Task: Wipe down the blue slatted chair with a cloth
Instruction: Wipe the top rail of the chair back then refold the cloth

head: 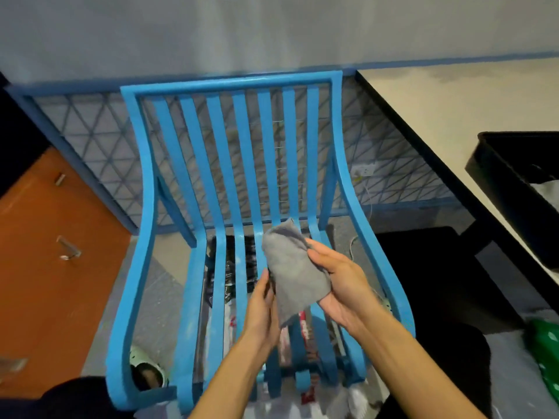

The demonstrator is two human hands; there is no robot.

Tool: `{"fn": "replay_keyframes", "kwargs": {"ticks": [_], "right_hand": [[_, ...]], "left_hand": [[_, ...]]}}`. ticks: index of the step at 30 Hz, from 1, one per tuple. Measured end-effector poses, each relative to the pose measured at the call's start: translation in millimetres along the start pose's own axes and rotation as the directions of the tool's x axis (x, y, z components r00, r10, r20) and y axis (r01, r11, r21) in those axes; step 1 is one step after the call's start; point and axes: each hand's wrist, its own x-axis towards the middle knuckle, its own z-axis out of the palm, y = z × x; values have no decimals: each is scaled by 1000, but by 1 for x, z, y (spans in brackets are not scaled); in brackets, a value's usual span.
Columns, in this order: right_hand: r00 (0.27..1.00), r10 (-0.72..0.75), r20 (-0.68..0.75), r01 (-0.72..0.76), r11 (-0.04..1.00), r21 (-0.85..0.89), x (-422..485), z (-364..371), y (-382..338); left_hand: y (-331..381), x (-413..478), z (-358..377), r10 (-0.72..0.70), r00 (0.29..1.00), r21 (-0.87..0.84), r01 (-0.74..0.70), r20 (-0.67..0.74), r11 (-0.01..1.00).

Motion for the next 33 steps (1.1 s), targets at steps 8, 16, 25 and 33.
{"fn": "replay_keyframes", "kwargs": {"ticks": [8,16,25,33], "right_hand": [[952,-306,12,210,625,-752,6,-2,20],[967,-201,-158,66,795,-603,8,-35,10],[999,21,-48,-45,793,-607,2,-37,-3],[972,235,-28,-237,964,-117,0,-55,8]], "left_hand": [[19,-21,-21,-1,993,-76,10,122,997],[11,-19,-22,-72,994,6,71,86,997],[6,-20,-16,-26,991,-83,37,128,996],[8,-9,5,96,987,254,-126,128,959]]}}
